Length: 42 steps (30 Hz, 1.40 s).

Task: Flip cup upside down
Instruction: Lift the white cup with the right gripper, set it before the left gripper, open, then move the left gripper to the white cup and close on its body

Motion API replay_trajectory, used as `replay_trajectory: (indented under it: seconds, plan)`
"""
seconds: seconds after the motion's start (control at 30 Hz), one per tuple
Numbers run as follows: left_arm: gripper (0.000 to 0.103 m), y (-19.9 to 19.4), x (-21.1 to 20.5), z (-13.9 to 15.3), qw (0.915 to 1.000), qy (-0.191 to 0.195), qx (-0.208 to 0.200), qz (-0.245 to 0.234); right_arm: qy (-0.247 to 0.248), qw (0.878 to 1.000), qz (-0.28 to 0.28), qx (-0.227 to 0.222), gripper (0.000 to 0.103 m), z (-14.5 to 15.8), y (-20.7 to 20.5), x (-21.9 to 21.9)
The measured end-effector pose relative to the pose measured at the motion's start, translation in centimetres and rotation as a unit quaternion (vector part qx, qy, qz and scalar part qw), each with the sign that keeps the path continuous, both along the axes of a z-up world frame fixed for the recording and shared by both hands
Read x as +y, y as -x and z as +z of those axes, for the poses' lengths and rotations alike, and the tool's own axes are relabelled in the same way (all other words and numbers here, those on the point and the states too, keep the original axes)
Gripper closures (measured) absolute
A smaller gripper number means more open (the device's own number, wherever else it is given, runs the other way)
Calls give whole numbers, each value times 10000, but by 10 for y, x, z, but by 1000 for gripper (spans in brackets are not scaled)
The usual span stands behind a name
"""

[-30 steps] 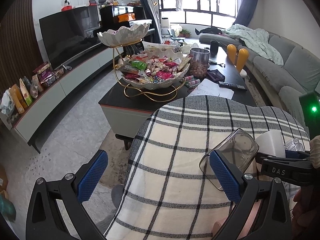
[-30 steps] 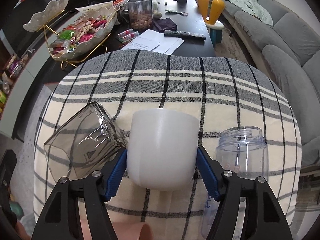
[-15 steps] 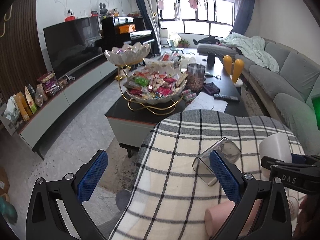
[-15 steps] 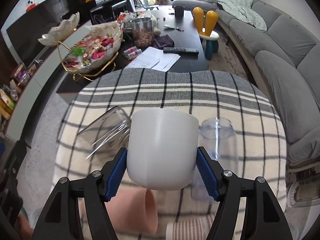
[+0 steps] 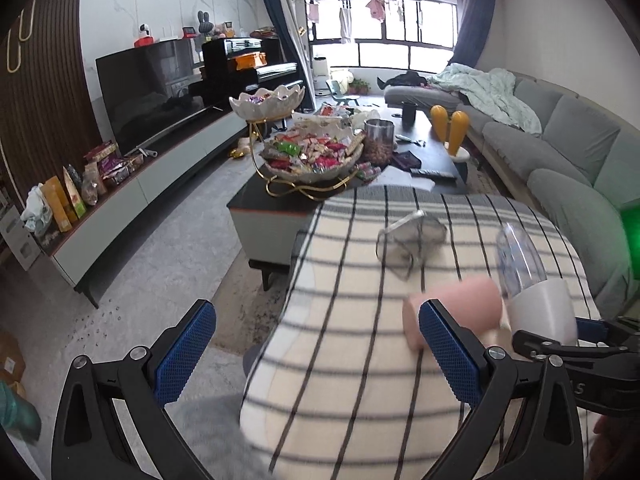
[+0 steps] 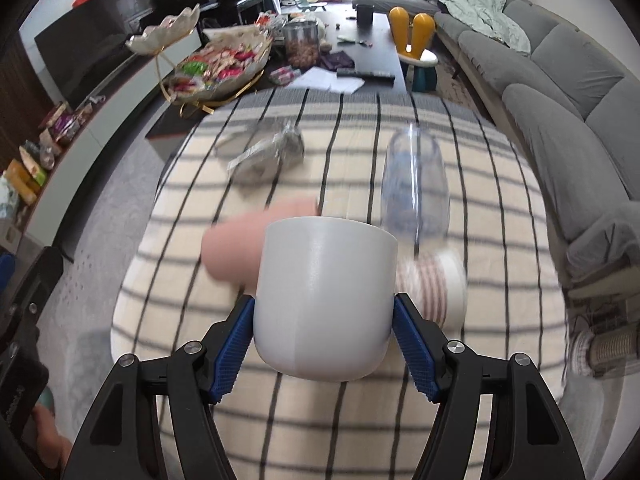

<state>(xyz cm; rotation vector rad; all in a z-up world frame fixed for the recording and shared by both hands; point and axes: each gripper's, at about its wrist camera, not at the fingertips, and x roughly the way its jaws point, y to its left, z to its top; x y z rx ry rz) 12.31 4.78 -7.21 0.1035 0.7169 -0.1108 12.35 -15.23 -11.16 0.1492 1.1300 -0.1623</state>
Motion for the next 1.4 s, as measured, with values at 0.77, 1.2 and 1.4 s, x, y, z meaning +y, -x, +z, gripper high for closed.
replay_trajectory:
  seconds: [0.77, 1.2, 1.4]
  plan:
    - [0, 56, 13, -50, 9991, -17, 296, -290, 54, 9992, 95, 390, 34, -76, 53, 30]
    - [0, 62, 8, -41, 9991, -24, 211, -367, -67, 9997, 130, 176, 22, -60, 65, 26]
    - [0, 73, -16, -26, 9984, 82, 38, -551, 139, 9992, -170, -329, 22, -12, 92, -1]
